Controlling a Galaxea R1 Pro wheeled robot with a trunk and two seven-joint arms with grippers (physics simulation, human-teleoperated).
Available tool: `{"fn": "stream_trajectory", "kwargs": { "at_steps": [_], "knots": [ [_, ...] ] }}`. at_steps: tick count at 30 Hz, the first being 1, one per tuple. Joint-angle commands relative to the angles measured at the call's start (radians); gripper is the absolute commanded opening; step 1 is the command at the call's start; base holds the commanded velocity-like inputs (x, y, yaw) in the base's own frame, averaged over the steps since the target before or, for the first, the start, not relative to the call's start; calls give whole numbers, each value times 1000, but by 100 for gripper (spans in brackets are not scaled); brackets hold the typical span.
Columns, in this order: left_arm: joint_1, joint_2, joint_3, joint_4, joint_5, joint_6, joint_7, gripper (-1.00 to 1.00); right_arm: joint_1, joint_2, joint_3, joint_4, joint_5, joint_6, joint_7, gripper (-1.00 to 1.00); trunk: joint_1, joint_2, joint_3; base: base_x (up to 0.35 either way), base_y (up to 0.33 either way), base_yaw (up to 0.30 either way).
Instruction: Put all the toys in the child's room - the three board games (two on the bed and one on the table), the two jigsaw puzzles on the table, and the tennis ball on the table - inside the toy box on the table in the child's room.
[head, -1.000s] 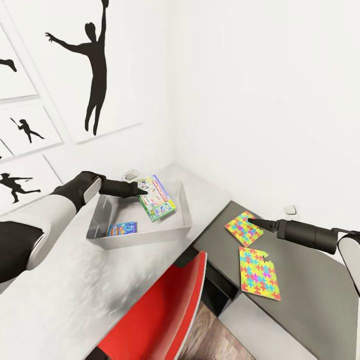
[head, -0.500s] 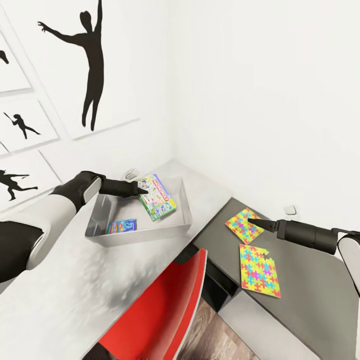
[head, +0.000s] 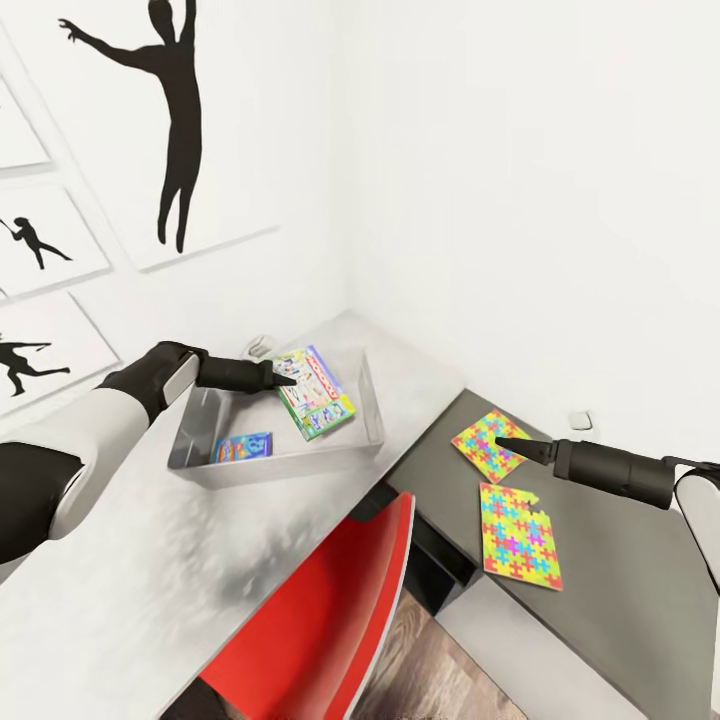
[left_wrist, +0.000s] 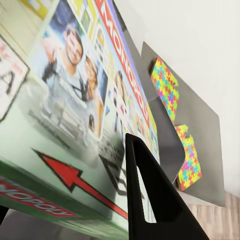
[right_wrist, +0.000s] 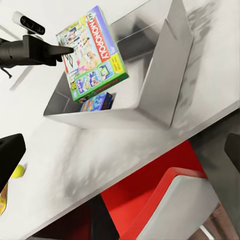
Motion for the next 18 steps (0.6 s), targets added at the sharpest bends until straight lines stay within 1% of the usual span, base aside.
{"fn": "stream_trajectory", "kwargs": {
  "at_steps": [1, 18],
  "knots": [
    [-1, 1, -4, 0, 6, 6, -3, -100, -1, 0, -1, 0, 4, 4, 6, 100, 0, -2, -3, 0, 0, 0],
    [-2, 2, -4, 0, -3, 6, -8, -100, -1, 0, 1, 0, 4, 4, 6, 100, 0, -2, -31, 0, 0, 0]
  ]
}}
